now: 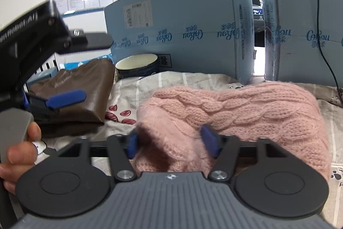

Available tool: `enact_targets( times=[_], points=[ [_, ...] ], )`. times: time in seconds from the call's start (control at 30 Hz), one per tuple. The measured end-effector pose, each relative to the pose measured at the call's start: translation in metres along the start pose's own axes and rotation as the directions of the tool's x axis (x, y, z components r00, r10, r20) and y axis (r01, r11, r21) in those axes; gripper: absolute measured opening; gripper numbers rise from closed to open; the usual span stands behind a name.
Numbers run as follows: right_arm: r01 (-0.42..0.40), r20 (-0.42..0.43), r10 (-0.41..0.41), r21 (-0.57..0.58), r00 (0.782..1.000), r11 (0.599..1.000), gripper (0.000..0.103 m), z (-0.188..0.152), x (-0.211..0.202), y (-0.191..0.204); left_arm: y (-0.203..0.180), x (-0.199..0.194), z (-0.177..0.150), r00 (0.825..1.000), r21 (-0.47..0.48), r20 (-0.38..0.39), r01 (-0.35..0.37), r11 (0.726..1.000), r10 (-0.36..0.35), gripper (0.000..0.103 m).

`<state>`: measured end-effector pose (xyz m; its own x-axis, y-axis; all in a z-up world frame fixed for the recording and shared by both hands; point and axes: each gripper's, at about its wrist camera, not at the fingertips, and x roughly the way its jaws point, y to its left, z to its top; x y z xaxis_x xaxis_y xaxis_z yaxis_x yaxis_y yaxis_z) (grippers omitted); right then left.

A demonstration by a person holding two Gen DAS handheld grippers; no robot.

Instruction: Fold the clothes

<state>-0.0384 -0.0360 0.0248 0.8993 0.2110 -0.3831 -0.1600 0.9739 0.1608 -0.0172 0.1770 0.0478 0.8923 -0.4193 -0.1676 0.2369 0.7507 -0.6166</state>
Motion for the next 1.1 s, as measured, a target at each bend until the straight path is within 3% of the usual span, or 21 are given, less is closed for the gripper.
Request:
enact_targets(
  times=[0.17,0.33,0.53,0.83,1.1],
  points=[
    [-0.03,0.023,0.029,0.075,0.999,0.997,0.022,0.006,-0.008,-0.008,0.001,0.005,-0.003,1.0,0.003,-0.011,-0.002,1.0,0.002,0.103],
    [-0.023,0.12,0.005,0.154,0.993,0.988,0.019,0.02,-0.036,-0.021,0.006,0.009,-0.006,1.0,-0.009,0.005,-0.029,1.0,0.029,0.103],
    [0.004,0.242,-0.058,0.219,0.969,0.976,0.019,0.037,-0.077,-0.047,-0.006,0.025,-0.018,0.994,0.075,-0.112,0.008,0.997,0.0,0.103],
    [0.16,0.273,-0.231,0.26,0.934,0.952,0.019,0.036,-0.129,-0.102,-0.033,0.041,-0.047,0.973,0.253,-0.228,0.034,0.967,0.025,0.103],
    [0.337,0.19,-0.418,0.348,0.888,0.875,0.019,0.008,-0.165,-0.165,-0.055,0.046,-0.064,0.968,0.373,-0.243,0.026,0.927,0.07,0.103]
  ],
)
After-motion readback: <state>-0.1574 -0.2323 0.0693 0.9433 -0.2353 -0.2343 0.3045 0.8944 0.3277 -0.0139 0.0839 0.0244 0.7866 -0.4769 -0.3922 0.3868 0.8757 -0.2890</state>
